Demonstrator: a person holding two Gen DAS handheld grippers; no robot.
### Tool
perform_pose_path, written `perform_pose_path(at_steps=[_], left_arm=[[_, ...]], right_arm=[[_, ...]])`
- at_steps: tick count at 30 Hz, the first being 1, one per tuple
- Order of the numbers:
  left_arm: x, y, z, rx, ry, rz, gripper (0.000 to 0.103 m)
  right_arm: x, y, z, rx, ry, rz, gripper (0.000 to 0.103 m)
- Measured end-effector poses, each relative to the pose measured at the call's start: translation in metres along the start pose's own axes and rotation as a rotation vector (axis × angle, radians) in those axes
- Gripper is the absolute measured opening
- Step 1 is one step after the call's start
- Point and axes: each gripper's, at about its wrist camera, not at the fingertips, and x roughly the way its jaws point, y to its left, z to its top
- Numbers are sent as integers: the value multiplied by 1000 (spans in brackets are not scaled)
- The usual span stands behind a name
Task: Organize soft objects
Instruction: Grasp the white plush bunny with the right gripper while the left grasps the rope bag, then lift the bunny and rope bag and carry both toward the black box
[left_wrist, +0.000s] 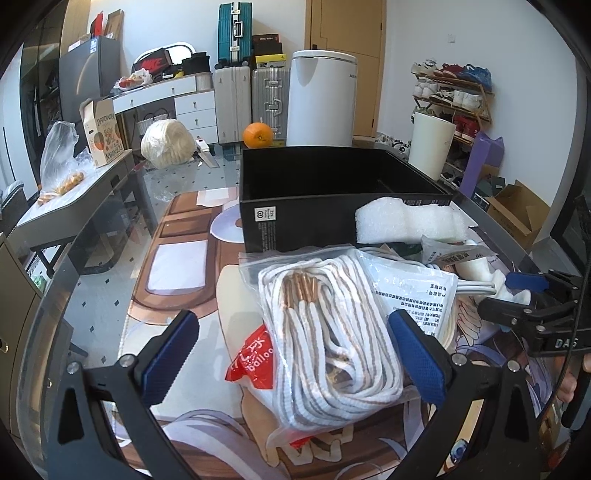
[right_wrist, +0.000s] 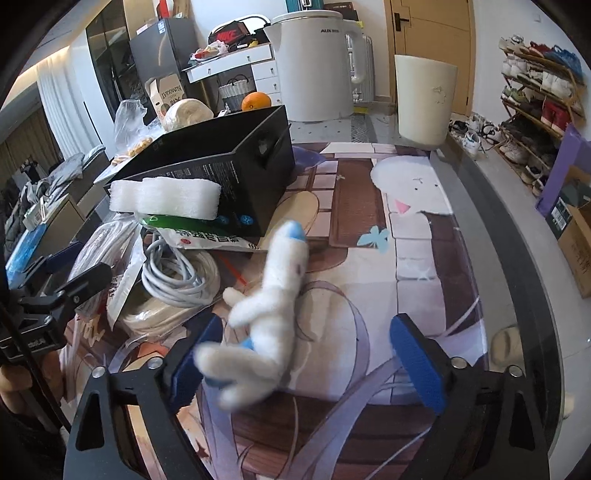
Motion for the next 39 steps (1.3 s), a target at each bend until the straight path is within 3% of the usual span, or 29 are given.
perform_pose_path(at_steps=[9, 15, 19, 27, 39], left_arm=[[-2, -4, -1, 32, -11, 2, 94], [-2, -8, -3, 56, -15, -14, 72], [-2, -9, -3, 65, -14, -24, 60], [-6, -5, -3, 50, -23, -32, 44], [-22, 3, -5, 15, -69, -35, 42]], right_arm=[[1, 9, -1, -63, -10, -37, 69], [0, 13, -4, -97, -14, -60, 65], [-3, 10, -5, -99, -32, -57, 38], [-4, 8, -7, -102, -45, -42, 35], [-25, 9, -7, -105, -122, -9, 35]])
